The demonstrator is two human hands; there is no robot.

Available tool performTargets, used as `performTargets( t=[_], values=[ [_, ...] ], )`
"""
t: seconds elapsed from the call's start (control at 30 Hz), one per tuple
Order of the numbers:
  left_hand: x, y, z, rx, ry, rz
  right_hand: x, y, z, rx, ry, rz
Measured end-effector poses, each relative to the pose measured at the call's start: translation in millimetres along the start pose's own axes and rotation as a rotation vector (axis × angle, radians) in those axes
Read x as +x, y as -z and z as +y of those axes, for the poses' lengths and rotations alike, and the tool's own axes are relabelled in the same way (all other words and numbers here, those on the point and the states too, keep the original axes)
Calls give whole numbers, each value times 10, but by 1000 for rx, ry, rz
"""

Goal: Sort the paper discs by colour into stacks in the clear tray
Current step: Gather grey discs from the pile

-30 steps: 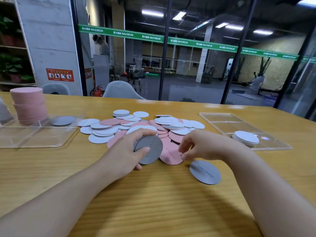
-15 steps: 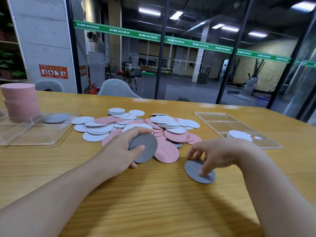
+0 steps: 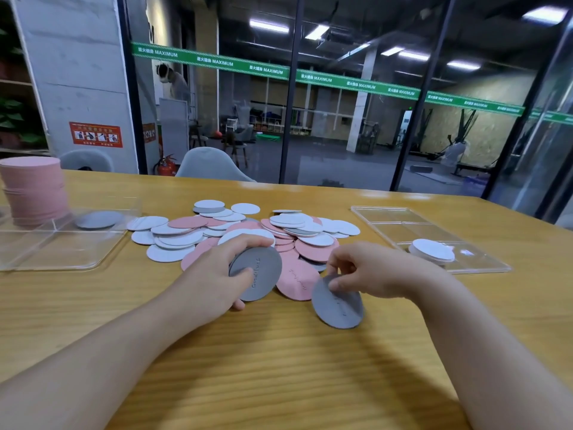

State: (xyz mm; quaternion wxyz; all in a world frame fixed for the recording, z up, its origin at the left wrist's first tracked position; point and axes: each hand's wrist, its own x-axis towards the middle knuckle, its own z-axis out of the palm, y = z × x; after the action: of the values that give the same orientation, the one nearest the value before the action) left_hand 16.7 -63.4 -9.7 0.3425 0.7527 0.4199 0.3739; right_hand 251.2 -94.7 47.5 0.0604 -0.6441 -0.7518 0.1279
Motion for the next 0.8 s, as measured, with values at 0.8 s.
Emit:
performTargets(
  t=[0.8],
  values=[
    [11, -4, -20, -6, -16, -13, 243, -253, -36, 436, 86, 341]
  ],
)
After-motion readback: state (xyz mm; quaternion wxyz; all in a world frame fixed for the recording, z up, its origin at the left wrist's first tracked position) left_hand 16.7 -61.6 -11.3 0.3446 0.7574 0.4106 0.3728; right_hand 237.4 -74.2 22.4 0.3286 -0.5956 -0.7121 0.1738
